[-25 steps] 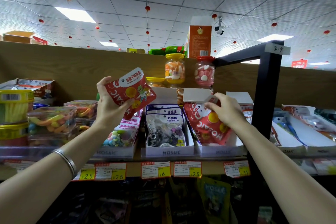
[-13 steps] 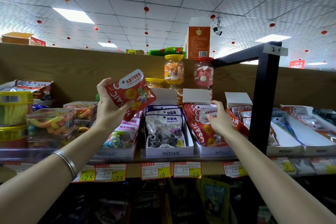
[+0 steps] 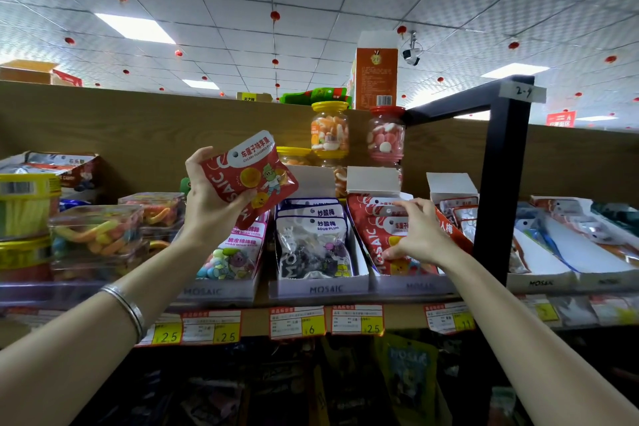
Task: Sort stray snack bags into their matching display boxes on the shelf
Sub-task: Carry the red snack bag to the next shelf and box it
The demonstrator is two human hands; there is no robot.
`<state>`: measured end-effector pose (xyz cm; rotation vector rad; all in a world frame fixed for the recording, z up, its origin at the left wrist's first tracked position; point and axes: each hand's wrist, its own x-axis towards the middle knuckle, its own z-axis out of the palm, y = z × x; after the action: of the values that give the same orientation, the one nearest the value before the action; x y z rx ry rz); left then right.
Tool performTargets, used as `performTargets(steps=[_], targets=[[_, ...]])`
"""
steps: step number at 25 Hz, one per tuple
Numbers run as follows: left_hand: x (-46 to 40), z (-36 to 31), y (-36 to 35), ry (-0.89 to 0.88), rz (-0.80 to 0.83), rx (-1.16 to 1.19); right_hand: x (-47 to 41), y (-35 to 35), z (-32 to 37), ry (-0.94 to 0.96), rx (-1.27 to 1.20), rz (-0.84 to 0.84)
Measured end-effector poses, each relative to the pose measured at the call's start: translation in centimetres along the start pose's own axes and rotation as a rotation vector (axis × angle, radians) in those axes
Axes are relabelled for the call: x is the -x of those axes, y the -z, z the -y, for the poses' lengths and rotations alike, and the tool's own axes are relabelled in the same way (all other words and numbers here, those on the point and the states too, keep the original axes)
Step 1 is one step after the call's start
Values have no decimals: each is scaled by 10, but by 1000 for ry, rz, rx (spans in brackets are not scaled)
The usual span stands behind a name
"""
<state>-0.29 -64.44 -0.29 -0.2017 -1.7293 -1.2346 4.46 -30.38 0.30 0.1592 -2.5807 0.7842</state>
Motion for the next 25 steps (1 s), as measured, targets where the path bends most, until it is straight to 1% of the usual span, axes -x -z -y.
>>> performTargets(steps=[5,11,14,19,23,25], targets=[[5,-8,3,10,30,-8,-5,-7,-7,-46,12,64],[17,-28,8,4,79,14,-6,-11,-9,-73,-52,42],[26,-43,11,-48,89,32,-2,-9,-6,-57,-39,31],[41,-73,16,-112,80,18,10,-4,7,56,-17,-95],[46,-91,15,-225,52,19,28,6,16,199,3,-180],[51,-104,9,-245,45,52,39,13,16,272,-5,-240]])
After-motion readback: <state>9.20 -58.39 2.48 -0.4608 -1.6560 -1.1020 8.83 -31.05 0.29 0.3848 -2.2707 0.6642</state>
